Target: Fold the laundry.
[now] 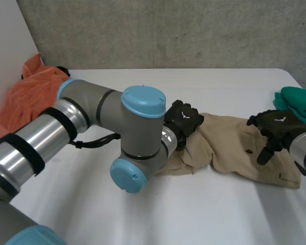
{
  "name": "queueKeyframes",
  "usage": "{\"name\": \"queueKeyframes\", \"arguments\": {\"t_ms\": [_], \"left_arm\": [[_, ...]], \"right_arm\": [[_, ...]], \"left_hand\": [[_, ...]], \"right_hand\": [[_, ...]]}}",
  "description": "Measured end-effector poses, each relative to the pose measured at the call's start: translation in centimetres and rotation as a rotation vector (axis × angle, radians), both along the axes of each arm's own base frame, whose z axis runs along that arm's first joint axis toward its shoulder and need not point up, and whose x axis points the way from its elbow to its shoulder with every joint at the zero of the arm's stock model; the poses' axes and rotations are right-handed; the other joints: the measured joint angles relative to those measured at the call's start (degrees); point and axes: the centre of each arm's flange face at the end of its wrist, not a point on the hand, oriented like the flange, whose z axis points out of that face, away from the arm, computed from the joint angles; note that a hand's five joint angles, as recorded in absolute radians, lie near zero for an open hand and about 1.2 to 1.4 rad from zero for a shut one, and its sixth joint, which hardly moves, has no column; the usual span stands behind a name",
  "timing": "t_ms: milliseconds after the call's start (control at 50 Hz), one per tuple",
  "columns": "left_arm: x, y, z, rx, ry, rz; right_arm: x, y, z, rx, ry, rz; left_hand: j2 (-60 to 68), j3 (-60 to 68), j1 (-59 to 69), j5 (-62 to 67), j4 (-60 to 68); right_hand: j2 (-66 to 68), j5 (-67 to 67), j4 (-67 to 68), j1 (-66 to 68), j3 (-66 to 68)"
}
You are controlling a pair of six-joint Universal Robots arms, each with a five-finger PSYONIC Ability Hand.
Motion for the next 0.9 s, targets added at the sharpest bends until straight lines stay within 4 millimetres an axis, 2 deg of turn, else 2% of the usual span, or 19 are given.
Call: {"name": "queueKeyframes", "arguments": {"t_ms": [60,180,320,440,580,660,680,720,760,900], "left_arm": [[0.3,0.2,1.0,-0.015,0.020,0.002],[1.1,0.9,2.8,-0.015,0.042,-0.002],[2.2,1.2,4.9,0.015,0.089,-0.003],[2.9,0.7,6.6,0.066,0.165,-0.005],[3.4,-0.1,8.3,0.127,0.265,-0.007],[3.6,-0.5,8.6,0.140,0.285,0.004],[3.6,-0.5,8.5,0.144,0.286,0.009],[3.7,-0.6,8.4,0.148,0.284,0.016],[3.9,-0.6,8.3,0.153,0.280,0.023],[4.7,-0.7,8.3,0.160,0.270,0.044]], "right_arm": [[-0.9,0.3,0.6,-0.012,0.002,-0.059],[-2.8,1.6,0.7,-0.004,0.027,-0.132],[-4.8,2.8,-1.6,0.026,0.077,-0.111],[-5.7,2.7,-3.3,0.018,0.072,-0.087],[-6.2,1.7,-5.4,0.017,0.040,-0.086],[-6.6,0.8,-6.7,0.008,0.046,-0.101],[-6.8,0.3,-7.0,-0.003,0.057,-0.116],[-7.3,-0.3,-7.3,-0.021,0.076,-0.142],[-8.2,-1.1,-7.3,-0.058,0.110,-0.187],[-10.4,-3.5,-6.0,-0.172,0.226,-0.248]], "left_hand": [[-8.93,-9.00,-8.47,-9.02,-9.05],[-14.43,-14.58,-13.51,-14.79,-14.35],[-19.19,-18.97,-18.40,-17.58,-19.04],[-19.33,-19.02,-18.40,-17.58,-19.05],[-19.33,-19.02,-18.40,-17.58,-19.05],[-19.33,-19.02,-18.40,-17.58,-19.05],[-19.33,-19.01,-18.40,-17.58,-19.05],[-19.34,-19.01,-18.40,-17.58,-19.05],[-19.34,-19.02,-18.40,-17.58,-19.05],[-19.34,-19.01,-18.40,-17.58,-19.05]], "right_hand": [[0.00,-0.64,-0.04,0.00,-1.07],[0.00,-0.52,-0.03,0.00,-1.14],[0.13,3.58,1.09,0.26,1.30],[0.14,5.61,3.33,2.48,3.20],[2.59,7.64,5.87,4.69,5.36],[14.44,17.26,15.56,15.56,15.42],[28.89,31.43,30.23,27.97,30.25],[42.41,43.23,43.35,36.77,43.17],[45.19,46.23,47.95,39.43,47.47],[45.24,47.22,48.79,40.55,47.78]]}}
